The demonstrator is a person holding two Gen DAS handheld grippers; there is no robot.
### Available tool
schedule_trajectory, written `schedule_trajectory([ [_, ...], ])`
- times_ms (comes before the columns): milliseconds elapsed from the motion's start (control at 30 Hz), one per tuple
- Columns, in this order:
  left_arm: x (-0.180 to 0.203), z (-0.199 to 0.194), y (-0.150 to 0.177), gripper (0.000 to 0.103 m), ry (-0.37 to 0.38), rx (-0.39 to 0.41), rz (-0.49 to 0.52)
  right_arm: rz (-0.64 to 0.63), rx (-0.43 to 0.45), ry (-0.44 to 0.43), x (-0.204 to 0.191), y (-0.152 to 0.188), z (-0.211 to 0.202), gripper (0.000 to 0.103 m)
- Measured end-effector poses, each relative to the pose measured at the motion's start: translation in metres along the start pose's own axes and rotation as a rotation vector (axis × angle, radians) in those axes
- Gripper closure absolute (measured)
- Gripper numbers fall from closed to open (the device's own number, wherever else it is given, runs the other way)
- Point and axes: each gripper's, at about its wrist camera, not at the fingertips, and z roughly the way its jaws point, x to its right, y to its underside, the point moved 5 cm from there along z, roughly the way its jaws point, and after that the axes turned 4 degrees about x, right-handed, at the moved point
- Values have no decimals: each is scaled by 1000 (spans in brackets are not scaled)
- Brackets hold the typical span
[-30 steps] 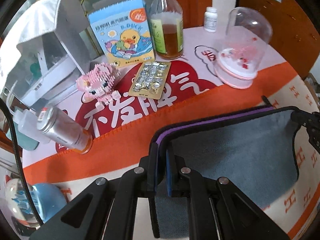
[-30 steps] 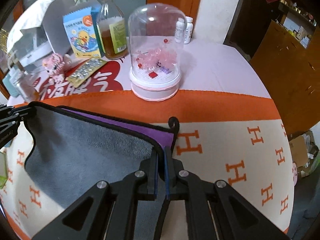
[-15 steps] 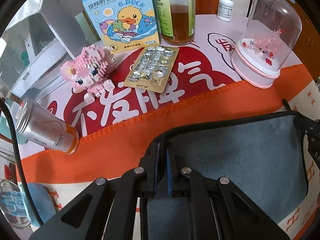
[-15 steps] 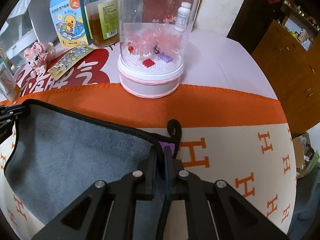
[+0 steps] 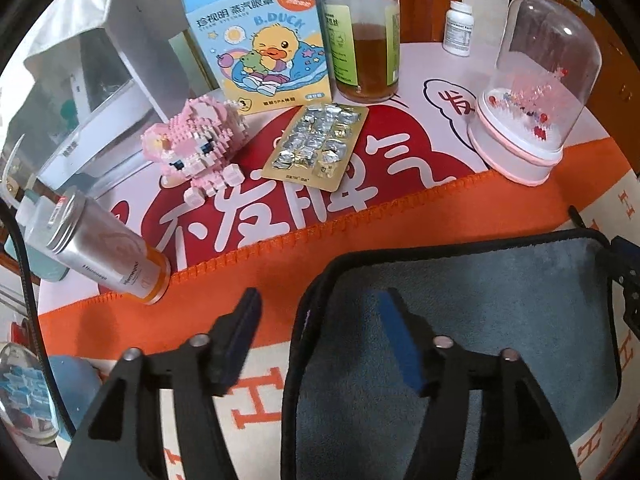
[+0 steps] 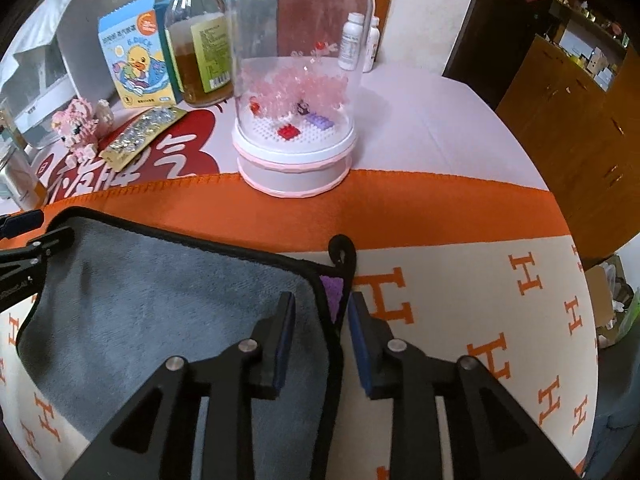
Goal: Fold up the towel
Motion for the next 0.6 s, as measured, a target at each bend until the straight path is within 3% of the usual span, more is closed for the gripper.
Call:
schedule_trajectory([
  [167, -3, -15, 3, 26, -8, 17, -18, 3, 25, -19, -4, 1, -16, 76],
  [367, -5, -46, 11, 24, 1, 51, -49, -7, 43, -29, -14, 6, -37, 76],
  [467, -6, -64, 16, 19, -3, 75, -59, 0, 40, -42, -18, 13, -48, 66],
  [600, -9, -92, 27, 15, -8, 105, -85, 2, 57, -47, -22, 19, -67, 61],
])
